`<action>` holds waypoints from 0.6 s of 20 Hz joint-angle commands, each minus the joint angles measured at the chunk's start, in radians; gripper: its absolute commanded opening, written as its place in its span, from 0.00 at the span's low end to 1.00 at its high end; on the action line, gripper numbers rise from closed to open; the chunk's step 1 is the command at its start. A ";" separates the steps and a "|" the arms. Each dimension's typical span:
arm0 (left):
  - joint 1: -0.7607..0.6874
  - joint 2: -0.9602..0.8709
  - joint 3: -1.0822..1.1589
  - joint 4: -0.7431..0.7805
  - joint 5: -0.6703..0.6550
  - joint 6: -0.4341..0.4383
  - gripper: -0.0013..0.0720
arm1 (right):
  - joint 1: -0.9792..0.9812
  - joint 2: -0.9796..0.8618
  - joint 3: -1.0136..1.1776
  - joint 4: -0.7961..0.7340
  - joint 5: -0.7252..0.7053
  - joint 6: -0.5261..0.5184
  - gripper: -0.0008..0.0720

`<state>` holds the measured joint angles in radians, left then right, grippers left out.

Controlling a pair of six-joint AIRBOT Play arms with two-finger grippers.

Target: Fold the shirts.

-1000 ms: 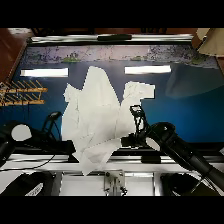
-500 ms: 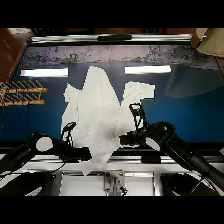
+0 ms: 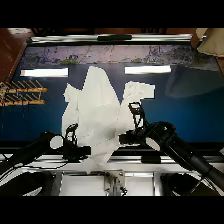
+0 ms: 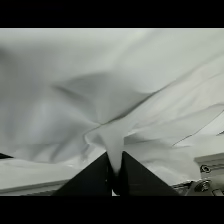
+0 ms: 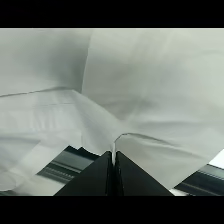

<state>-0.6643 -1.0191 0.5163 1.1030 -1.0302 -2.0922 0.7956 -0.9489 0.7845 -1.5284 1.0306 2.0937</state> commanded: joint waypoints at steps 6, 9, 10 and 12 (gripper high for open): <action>-0.001 0.082 0.118 0.134 -0.183 0.021 0.08 | 0.001 0.000 0.000 -0.001 0.159 -0.008 0.48; -0.003 0.166 0.138 0.186 -0.255 0.060 0.08 | 0.001 0.021 0.008 0.000 0.236 -0.145 0.65; -0.003 0.189 0.138 0.185 -0.262 0.066 0.08 | 0.001 0.047 0.026 -0.001 0.245 -0.206 0.65; -0.003 0.229 0.139 0.198 -0.257 0.065 0.08 | 0.005 0.094 0.076 -0.002 0.220 -0.348 0.66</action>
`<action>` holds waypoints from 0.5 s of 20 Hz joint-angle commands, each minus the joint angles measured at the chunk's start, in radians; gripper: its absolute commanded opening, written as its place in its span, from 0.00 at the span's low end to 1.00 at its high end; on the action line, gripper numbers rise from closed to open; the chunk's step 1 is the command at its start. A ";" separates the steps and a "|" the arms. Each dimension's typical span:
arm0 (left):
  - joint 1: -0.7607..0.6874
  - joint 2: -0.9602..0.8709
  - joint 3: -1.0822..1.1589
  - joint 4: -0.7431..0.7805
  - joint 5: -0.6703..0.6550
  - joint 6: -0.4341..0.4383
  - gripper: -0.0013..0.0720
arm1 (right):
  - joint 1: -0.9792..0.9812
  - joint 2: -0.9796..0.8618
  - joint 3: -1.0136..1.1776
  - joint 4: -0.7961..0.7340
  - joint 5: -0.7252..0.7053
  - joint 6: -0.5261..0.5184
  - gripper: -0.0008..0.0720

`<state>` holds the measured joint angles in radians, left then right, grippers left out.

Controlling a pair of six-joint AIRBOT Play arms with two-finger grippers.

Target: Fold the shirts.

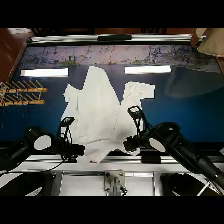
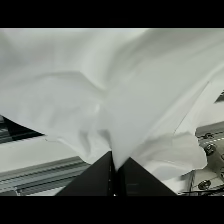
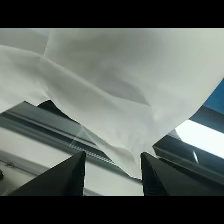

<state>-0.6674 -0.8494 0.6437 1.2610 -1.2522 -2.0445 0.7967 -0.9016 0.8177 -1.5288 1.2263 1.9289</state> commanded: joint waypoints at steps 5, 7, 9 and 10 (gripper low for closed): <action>0.000 0.077 0.016 0.053 -0.032 0.043 0.08 | 0.003 -0.055 0.068 0.100 0.030 -0.514 0.88; 0.000 0.077 0.016 0.054 -0.030 0.043 0.08 | 0.003 -0.135 0.068 0.206 0.029 -0.616 0.88; 0.000 0.077 0.016 0.053 -0.030 0.043 0.08 | 0.003 -0.195 0.068 0.210 0.032 -0.652 0.88; 0.000 0.077 0.016 0.053 -0.030 0.043 0.08 | 0.003 -0.220 0.068 0.207 0.031 -0.675 0.88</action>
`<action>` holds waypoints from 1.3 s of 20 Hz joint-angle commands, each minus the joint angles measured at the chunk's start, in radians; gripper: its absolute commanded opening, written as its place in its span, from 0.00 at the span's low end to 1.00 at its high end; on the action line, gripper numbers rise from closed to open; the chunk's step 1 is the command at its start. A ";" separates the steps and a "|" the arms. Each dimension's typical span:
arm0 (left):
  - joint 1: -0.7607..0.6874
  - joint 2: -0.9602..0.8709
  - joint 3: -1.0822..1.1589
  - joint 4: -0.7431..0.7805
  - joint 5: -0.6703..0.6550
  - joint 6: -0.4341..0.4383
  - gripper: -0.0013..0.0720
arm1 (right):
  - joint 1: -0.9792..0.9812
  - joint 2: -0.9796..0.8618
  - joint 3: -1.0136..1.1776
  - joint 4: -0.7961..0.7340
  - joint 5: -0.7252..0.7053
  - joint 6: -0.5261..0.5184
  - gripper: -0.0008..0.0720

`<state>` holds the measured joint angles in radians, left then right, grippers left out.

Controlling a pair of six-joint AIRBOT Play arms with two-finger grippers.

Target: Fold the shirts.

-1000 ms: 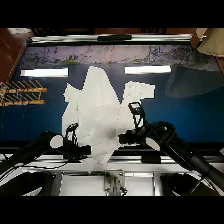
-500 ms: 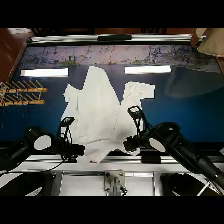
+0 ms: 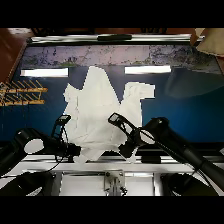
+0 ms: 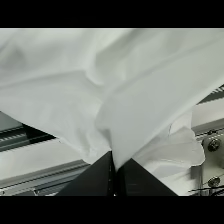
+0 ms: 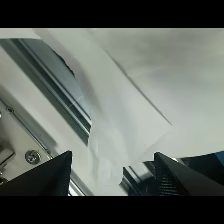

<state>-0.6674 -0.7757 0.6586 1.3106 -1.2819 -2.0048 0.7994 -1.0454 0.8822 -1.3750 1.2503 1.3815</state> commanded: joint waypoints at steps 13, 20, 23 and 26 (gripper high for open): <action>0.000 0.003 0.001 0.003 0.037 0.004 0.08 | 0.000 -0.218 -0.068 0.008 -0.108 -0.102 0.09; 0.002 0.003 0.251 0.008 0.096 0.167 0.08 | 0.000 0.083 0.266 -0.512 -0.068 0.388 0.09; 0.002 0.003 0.517 0.032 0.109 0.224 0.08 | 0.000 0.154 0.484 -0.543 0.012 0.410 0.09; 0.002 0.003 0.690 0.113 0.113 0.224 0.08 | 0.000 0.155 0.587 -0.515 0.212 0.454 0.09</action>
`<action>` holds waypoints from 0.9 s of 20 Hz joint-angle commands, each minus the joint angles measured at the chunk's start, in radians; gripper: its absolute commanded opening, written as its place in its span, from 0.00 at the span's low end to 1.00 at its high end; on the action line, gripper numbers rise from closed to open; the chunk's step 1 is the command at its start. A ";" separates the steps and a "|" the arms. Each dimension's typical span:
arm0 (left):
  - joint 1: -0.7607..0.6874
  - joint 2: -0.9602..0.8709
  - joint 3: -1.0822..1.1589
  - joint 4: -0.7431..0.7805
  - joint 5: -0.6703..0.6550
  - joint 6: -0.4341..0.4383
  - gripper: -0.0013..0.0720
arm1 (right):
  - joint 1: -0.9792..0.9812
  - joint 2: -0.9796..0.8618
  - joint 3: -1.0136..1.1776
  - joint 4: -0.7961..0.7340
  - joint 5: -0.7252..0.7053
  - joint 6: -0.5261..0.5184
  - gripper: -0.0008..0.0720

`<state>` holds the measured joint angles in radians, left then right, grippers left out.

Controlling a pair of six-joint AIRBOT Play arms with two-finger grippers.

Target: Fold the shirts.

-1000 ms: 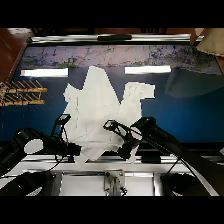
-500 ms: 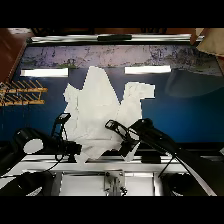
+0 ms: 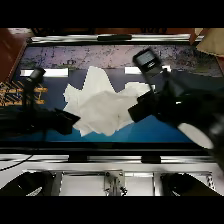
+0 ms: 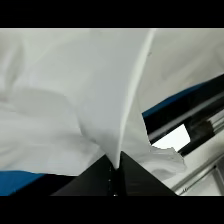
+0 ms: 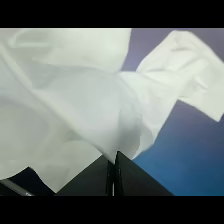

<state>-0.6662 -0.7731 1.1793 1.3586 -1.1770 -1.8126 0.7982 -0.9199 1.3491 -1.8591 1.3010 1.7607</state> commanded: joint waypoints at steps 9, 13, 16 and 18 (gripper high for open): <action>0.001 -0.177 0.024 0.310 -0.256 0.028 0.08 | 0.002 -0.271 0.119 0.103 0.135 0.096 0.09; 0.017 -0.299 0.002 0.332 -0.245 -0.019 0.08 | 0.002 -0.402 0.120 0.100 0.076 0.093 0.09; 0.061 -0.341 0.002 0.332 -0.212 -0.025 0.13 | 0.001 -0.408 0.120 0.072 0.070 0.094 0.09; 0.100 -0.349 0.002 0.332 -0.183 -0.025 0.13 | 0.001 -0.408 0.120 0.030 0.049 0.093 0.09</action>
<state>-0.6079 -1.0904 1.1854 1.6787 -1.3930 -1.8259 0.7994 -1.3094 1.4681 -1.7836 1.3792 1.8549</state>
